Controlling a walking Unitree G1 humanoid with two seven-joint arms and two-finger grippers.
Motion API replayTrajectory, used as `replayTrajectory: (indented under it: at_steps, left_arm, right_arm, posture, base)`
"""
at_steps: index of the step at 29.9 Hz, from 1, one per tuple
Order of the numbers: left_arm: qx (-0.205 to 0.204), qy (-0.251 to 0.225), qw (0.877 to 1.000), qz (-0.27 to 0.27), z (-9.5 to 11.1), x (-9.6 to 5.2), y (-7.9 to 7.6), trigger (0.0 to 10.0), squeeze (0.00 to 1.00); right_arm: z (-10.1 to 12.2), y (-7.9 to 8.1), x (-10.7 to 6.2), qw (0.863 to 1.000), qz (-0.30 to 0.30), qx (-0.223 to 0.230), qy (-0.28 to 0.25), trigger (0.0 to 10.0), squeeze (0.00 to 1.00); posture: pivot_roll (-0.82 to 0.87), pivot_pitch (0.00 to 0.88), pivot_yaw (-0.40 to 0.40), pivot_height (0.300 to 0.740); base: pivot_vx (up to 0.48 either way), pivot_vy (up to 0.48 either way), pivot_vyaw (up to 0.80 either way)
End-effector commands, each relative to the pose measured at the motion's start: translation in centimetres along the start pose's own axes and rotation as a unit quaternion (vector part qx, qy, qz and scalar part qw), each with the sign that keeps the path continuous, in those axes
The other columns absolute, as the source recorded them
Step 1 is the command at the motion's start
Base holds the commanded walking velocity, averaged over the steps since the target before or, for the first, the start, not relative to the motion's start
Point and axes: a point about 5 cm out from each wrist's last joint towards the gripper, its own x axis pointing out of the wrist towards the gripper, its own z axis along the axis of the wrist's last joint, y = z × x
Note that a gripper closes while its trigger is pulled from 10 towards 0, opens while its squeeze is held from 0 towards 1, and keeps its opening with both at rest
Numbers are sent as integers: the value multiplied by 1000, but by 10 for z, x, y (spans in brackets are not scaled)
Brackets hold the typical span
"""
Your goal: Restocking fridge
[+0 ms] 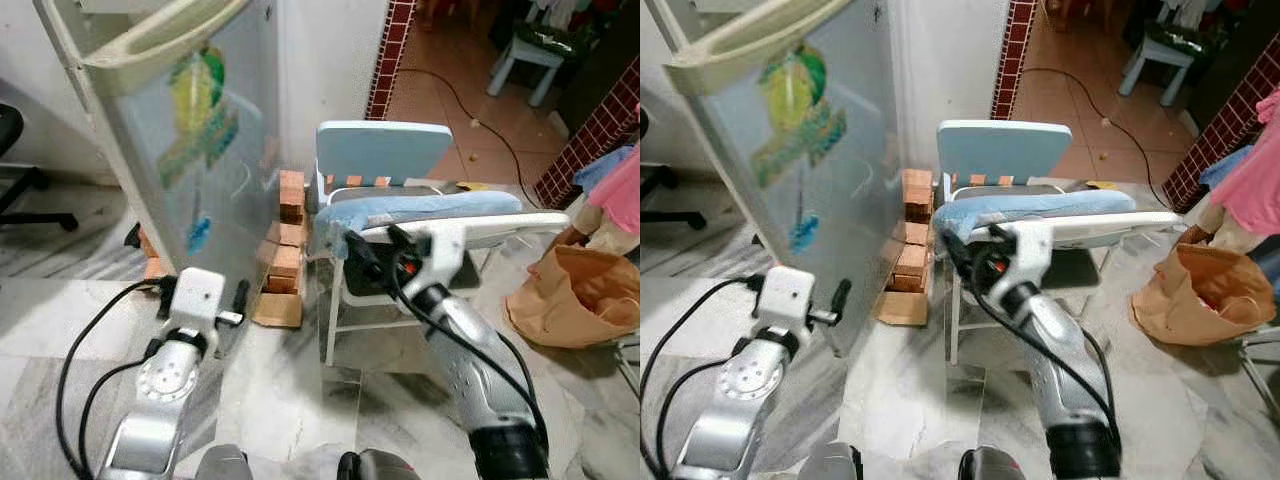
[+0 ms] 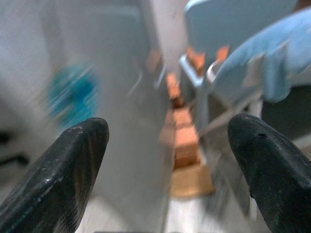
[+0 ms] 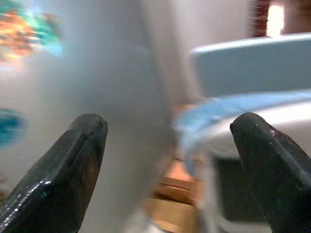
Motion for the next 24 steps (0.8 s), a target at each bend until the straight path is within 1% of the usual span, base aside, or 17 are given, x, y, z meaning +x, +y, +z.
replayTrajectory:
  at_steps: [1, 3, 5, 6, 7, 9, 11, 12, 13, 14, 16, 18, 20, 21, 22, 23, 24]
  left_arm:
    - [15, -8, 1000, -24, -1, 7, -6, 10000, 0]
    - [18, -9, 999, -27, -2, 9, -7, 10000, 0]
    - [32, -15, 999, -30, 2, 16, -4, 10000, 0]
    - [37, -21, 999, -30, 5, 22, 0, 10000, 0]
    - [37, -22, 999, -29, 6, 23, 1, 10000, 0]
    - [39, -23, 999, -19, 6, 27, 9, 10000, 0]
    - [36, -36, 999, -17, 9, 28, 13, 10000, 0]
    - [26, -34, 999, -12, 8, 31, 17, 10000, 0]
    - [21, -36, 999, -13, 8, 34, 18, 10000, 0]
    - [20, -43, 999, -27, 6, 38, 16, 10000, 0]
    - [19, -47, 998, -34, 6, 41, 14, 10000, 0]
    - [9, -62, 997, -47, 4, 43, 14, 10000, 0]
    - [-1, -43, 998, -56, -2, 45, 13, 10000, 0]
    - [-16, -41, 997, -60, 0, 45, 11, 10000, 0]
    - [-34, -53, 996, -64, 6, 44, 7, 10000, 0]
    - [-34, -53, 996, -64, 6, 44, 7, 10000, 0]
    - [-37, -66, 995, -59, 9, 41, 5, 10000, 0]
  right_arm:
    - [-4, -12, -5, 999, -46, -11, -6, 10000, 0]
    - [-6, -13, -5, 998, -54, -14, -5, 10000, 0]
    - [-7, -16, -3, 997, -67, -27, -7, 10000, 0]
    - [-6, -19, -1, 996, -77, -44, -11, 10000, 0]
    - [-6, -19, 0, 996, -79, -48, -14, 10000, 0]
    - [1, -24, 0, 993, -99, -52, -29, 10000, 0]
    - [4, -33, -6, 988, -139, -54, -41, 10000, 0]
    - [8, -35, -9, 986, -147, -65, -47, 10000, 0]
    - [12, -34, -10, 985, -145, -73, -52, 10000, 0]
    - [14, -32, -12, 986, -136, -77, -55, 10000, 0]
    - [15, -31, -11, 986, -131, -82, -56, 10000, 0]
    - [14, -30, -11, 987, -121, -94, -54, 10000, 0]
    - [15, -29, -12, 985, -119, -116, -54, 10000, 0]
    - [19, -26, -14, 985, -106, -126, -60, 10000, 0]
    - [25, -21, -18, 984, -82, -145, -64, 10000, 0]
    - [25, -21, -18, 984, -82, -145, -64, 10000, 0]
    - [27, -20, -23, 983, -71, -157, -63, 10000, 0]
  posture:
    - [40, 0, -43, 740]
    - [41, 0, -39, 740]
    - [40, 0, -26, 740]
    - [43, 0, -10, 740]
    - [43, 0, -8, 740]
    - [34, 0, 3, 740]
    - [22, 0, 12, 740]
    - [16, 17, 21, 740]
    - [9, 20, 16, 740]
    - [6, 13, 9, 740]
    - [4, 13, 2, 740]
    - [-4, 12, 7, 740]
    - [-25, 4, 9, 740]
    - [-35, 3, 13, 740]
    - [-37, 3, 14, 740]
    - [-37, 3, 14, 740]
    - [-46, 2, 12, 740]
  base:
    - [0, 0, 0]
    - [0, 0, 0]
    - [0, 0, 0]
    - [0, 0, 0]
    - [0, 0, 0]
    - [0, 0, 0]
    - [0, 0, 0]
    - [0, 0, 0]
    - [0, 0, 0]
    - [0, 0, 0]
    - [0, 0, 0]
    - [0, 0, 0]
    - [0, 0, 0]
    - [0, 0, 0]
    - [0, 0, 0]
    - [0, 0, 0]
    - [0, 0, 0]
